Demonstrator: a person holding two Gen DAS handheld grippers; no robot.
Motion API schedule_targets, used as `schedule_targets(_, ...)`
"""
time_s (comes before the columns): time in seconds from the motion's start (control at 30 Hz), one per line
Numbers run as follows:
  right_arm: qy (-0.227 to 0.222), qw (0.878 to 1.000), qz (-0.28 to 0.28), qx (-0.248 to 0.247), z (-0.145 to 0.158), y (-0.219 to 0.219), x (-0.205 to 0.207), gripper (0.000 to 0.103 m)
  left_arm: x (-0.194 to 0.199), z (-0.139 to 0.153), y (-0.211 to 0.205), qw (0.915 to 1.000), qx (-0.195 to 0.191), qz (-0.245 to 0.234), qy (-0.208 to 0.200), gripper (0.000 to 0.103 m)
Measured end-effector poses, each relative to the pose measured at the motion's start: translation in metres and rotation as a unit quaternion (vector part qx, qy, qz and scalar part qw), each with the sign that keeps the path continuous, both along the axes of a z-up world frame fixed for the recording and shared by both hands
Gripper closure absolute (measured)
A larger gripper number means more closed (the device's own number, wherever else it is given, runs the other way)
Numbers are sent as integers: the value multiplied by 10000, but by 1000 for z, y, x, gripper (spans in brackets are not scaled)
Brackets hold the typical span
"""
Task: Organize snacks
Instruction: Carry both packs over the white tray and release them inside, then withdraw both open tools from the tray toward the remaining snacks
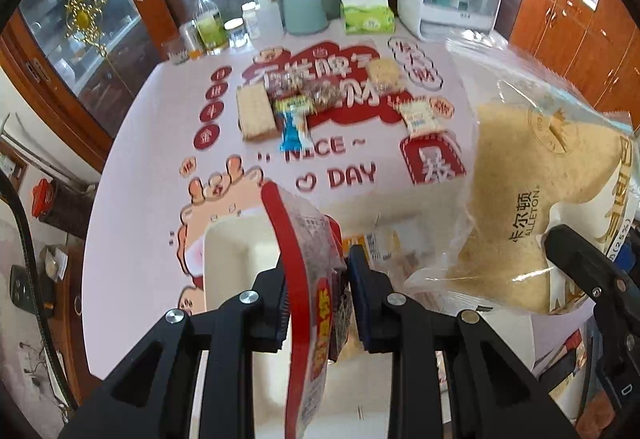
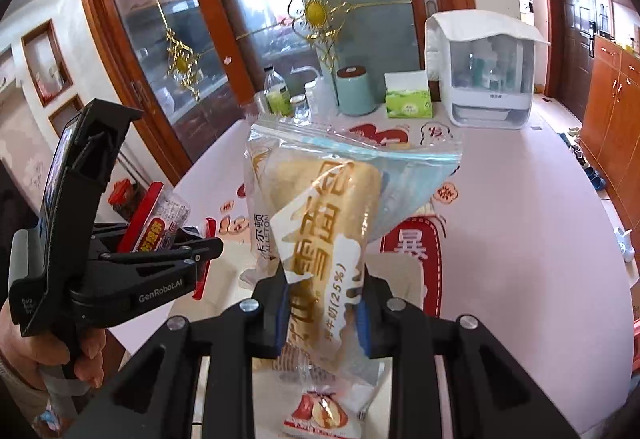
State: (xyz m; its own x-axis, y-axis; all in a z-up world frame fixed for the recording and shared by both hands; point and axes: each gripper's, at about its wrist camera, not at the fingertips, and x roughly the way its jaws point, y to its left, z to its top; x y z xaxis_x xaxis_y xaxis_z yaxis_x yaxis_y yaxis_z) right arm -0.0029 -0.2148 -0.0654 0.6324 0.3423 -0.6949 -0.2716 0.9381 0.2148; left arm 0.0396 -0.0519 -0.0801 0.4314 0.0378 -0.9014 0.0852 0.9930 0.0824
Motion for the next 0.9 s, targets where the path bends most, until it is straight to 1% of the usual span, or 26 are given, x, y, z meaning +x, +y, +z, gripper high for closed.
schedule_targets(0.13,196,9997,83,-96,-11,4,-4,76,-6,-16,-3,9998,19,-1,203,79)
schedule_targets(0.23,329,9993,82,-163,-16,6,-6,75,-10,-22,-5,9996,26,1,280,79)
schedule_targets(0.5,575,9978,170,-270,-26,14,-9,75,-14,-27,-2,9992,65,42,388,78)
schedule_targets(0.63,670,9970,144,-350,-28,17,-7,73,-16,-28,0,9990,125,103,412,76)
schedule_targets(0.7,722,9964,87,-429,-30,18,-6,71,-17,-29,3,9987,138,222,430,60)
schedule_targets(0.73,756,9962,71,-433,-31,19,-6,69,-17,-28,4,9987,120,248,428,43)
schedule_targets(0.77,750,9963,70,-411,-30,19,-6,65,-17,-28,5,9987,116,276,408,29)
schedule_targets(0.8,730,9965,61,-410,-29,19,-6,58,-17,-26,6,9988,143,300,369,25)
schedule_targets(0.83,709,9966,56,-411,-29,19,-7,55,-18,-25,5,9989,197,290,309,22)
schedule_targets(0.87,672,9969,57,-395,-27,19,-8,50,-19,-24,4,9989,249,269,280,22)
schedule_targets(0.9,659,9971,59,-386,-27,20,-9,48,-19,-24,4,9989,300,254,267,22)
